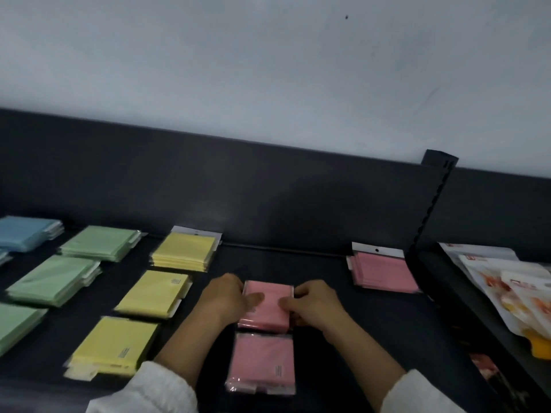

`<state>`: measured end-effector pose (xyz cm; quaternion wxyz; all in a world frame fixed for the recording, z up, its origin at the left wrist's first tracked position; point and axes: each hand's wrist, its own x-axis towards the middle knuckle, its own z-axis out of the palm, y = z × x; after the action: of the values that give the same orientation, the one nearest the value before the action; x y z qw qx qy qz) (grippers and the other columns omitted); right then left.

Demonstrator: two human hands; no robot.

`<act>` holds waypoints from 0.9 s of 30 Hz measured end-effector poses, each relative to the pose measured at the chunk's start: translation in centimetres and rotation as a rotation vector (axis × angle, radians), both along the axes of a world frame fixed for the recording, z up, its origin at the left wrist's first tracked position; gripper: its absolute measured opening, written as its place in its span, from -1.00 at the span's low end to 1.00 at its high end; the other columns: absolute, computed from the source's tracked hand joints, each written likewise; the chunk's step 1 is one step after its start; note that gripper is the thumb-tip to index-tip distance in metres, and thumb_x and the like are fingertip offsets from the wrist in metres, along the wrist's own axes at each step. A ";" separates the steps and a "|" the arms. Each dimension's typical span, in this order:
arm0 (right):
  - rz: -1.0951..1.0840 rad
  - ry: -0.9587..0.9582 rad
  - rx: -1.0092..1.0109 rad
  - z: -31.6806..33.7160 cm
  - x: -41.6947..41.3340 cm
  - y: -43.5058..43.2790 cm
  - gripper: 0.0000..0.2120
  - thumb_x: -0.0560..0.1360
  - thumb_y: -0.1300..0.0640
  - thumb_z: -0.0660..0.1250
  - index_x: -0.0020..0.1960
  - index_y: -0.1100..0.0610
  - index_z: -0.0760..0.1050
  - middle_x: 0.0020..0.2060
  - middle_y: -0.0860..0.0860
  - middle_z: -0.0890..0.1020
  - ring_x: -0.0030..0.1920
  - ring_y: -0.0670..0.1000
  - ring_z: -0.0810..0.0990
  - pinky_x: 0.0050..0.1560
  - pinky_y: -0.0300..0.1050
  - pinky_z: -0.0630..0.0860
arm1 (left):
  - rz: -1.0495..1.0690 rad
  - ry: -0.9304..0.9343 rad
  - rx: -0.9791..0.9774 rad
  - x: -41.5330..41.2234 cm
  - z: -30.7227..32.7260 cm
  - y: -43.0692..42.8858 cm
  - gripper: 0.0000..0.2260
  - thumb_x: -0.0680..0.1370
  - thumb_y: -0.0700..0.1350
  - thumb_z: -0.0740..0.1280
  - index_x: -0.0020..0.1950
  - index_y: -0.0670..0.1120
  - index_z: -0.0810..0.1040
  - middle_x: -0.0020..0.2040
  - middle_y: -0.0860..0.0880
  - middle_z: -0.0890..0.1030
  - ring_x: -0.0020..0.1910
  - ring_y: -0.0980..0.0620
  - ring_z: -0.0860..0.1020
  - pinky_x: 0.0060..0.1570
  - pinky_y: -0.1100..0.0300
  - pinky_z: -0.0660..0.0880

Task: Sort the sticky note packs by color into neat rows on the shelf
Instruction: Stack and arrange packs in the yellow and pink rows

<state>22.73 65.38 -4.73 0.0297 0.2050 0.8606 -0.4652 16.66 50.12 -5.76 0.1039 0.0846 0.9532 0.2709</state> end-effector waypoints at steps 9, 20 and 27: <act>0.003 0.096 0.048 0.2 1.4 1.9 -0.60 0.52 -0.01 0.29 0.29 0.14 0.41 -0.07 -0.01 0.58 -0.08 -0.04 0.59 -0.12 -0.26 0.54 | -0.066 0.186 -0.078 0.1 3.4 1.4 -0.55 0.51 0.21 0.23 0.15 -0.13 0.47 0.12 -0.12 0.55 0.10 -0.08 0.51 0.05 0.12 0.44; -0.478 0.104 0.157 1.6 2.1 15.6 -0.43 0.47 0.03 0.29 0.39 0.25 0.24 0.30 0.21 0.41 0.27 0.22 0.41 0.24 0.04 0.41 | -0.481 -0.003 -0.009 1.1 7.2 14.1 -0.60 0.52 0.16 0.25 -0.19 -0.20 0.52 -0.27 -0.06 0.48 -0.27 0.03 0.46 -0.23 0.19 0.40; -0.473 0.048 0.097 0.3 0.7 17.8 -0.50 0.49 0.05 0.29 0.33 0.25 0.26 0.22 0.20 0.49 0.19 0.19 0.48 0.06 -0.06 0.47 | -0.331 -0.069 0.049 0.0 4.3 20.4 -0.75 0.57 0.02 0.20 -0.02 -0.17 0.47 -0.08 -0.11 0.53 -0.14 0.00 0.47 -0.18 0.23 0.38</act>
<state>23.41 83.16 -4.48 -0.1102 0.3909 0.8105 -0.4221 16.65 70.48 -1.49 0.1778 0.2333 0.9154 0.2758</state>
